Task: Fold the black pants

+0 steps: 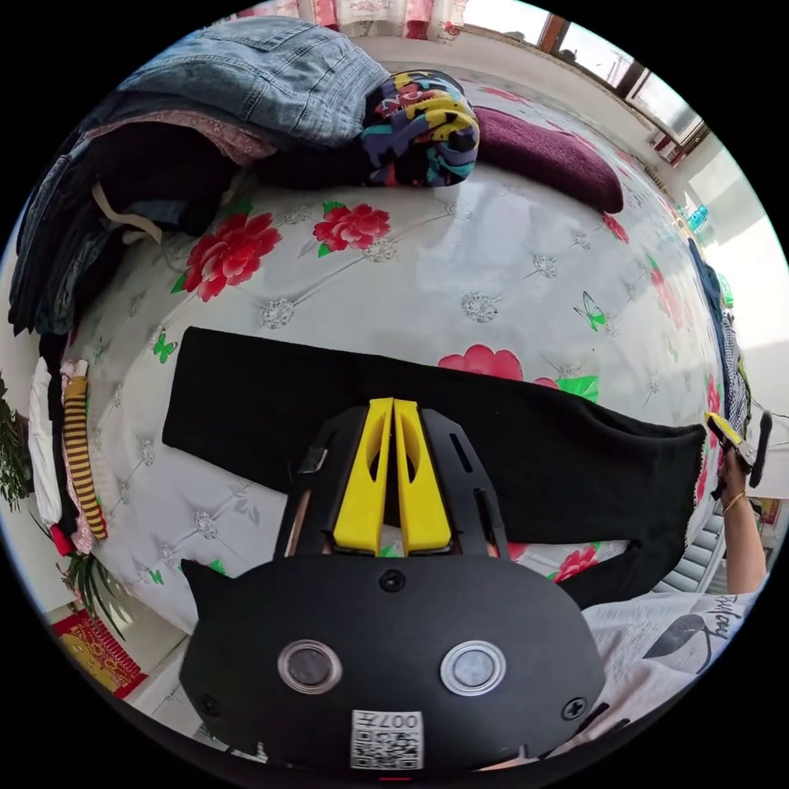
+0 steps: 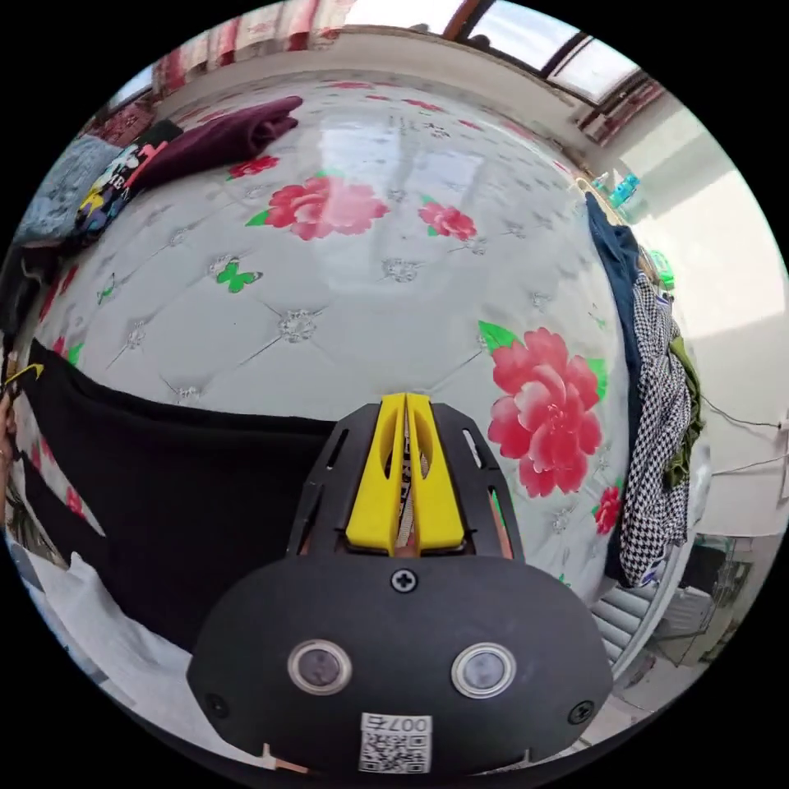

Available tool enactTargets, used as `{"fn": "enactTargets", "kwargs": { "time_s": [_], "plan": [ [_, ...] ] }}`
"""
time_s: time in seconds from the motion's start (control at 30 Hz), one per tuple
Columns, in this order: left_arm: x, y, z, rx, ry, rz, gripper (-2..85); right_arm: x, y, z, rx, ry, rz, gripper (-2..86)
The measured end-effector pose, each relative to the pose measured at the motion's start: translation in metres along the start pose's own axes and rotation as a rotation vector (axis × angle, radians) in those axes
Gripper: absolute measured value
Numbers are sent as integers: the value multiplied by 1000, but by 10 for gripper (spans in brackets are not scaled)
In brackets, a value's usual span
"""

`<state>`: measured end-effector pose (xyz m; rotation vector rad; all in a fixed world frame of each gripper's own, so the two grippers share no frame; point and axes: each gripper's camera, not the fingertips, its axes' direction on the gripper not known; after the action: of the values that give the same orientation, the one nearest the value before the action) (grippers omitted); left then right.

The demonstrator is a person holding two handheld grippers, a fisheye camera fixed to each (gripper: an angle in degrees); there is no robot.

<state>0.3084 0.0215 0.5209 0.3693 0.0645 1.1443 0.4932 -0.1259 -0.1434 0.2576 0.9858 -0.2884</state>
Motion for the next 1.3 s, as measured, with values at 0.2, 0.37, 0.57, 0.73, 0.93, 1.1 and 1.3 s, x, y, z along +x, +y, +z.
{"fn": "enactTargets", "kwargs": {
  "time_s": [0.2, 0.37, 0.57, 0.73, 0.93, 1.1, 1.3],
  "plan": [
    [20, 19, -19, 76, 39, 104, -10, -40, 1, -20, 38, -419, -283, 2],
    [47, 32, -10, 43, 121, 187, -10, -110, 2, 1, -59, -406, -437, 8],
    [80, 51, 6, 10, 66, 305, -10, -149, 16, 2, 2, -204, -505, 18],
    [77, 53, 6, -2, 83, 303, -10, -165, 23, -1, -17, -203, -564, 43],
    [78, 57, 4, -4, 90, 296, -10, -148, 10, -4, -49, -255, -478, 71],
    [82, 60, 2, 6, 88, 287, -10, -158, 19, -3, -42, -222, -531, 41],
    [92, 58, -3, -5, 76, 285, -10, -143, 8, -17, 2, -202, -470, 3]
  ]
}}
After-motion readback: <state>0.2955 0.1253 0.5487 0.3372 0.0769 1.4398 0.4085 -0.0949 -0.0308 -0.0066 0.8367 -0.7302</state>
